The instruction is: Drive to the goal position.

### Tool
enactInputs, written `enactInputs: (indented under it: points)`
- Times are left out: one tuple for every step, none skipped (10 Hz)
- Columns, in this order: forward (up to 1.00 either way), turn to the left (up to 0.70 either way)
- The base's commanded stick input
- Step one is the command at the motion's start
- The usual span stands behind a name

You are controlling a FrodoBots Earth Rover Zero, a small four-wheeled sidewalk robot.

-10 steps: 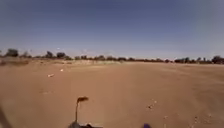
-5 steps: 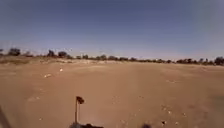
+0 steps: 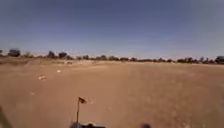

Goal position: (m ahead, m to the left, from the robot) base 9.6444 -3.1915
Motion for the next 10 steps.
enactInputs:
  points:
    - [0.70, 0.00]
    - [0.70, 0.00]
    - [0.70, 0.00]
    - [0.70, 0.00]
    - [0.70, 0.00]
    - [0.70, 0.00]
    - [0.70, 0.00]
    - [0.70, 0.00]
    - [0.70, 0.00]
    - [0.70, 0.00]
